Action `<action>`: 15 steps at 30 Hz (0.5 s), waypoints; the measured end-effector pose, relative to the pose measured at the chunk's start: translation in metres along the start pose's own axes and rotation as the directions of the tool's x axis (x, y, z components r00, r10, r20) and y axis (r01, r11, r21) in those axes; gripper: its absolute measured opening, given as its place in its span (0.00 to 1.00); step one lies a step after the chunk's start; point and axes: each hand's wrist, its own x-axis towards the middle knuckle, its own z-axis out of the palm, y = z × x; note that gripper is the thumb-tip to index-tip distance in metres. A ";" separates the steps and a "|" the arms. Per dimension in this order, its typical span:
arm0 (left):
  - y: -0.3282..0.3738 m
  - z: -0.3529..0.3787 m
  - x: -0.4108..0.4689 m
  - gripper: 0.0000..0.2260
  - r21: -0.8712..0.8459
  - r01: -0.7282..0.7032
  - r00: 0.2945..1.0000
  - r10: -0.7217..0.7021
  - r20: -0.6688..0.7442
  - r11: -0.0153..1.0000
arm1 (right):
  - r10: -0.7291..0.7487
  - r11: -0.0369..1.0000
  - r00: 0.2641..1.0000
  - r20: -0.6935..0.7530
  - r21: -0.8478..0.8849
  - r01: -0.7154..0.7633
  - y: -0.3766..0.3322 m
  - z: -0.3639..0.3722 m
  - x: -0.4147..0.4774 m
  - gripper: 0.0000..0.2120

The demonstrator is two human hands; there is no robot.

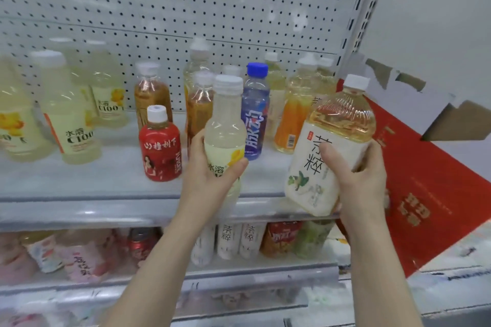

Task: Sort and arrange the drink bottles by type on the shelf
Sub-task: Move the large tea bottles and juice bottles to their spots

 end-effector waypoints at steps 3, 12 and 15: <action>-0.004 0.021 0.016 0.33 0.025 0.003 1.000 -0.003 -0.014 1.000 | -0.031 0.999 0.999 -0.010 -0.032 0.031 0.003 -0.003 0.018 0.33; -0.012 0.055 0.030 0.36 0.257 0.025 0.984 0.022 -0.179 0.966 | -0.108 0.989 0.990 -0.087 -0.110 0.098 0.010 -0.033 0.047 0.37; -0.001 0.079 0.004 0.34 0.454 -0.185 0.885 0.348 -0.308 0.872 | -0.113 0.984 0.985 -0.133 -0.153 0.093 0.011 -0.048 0.053 0.36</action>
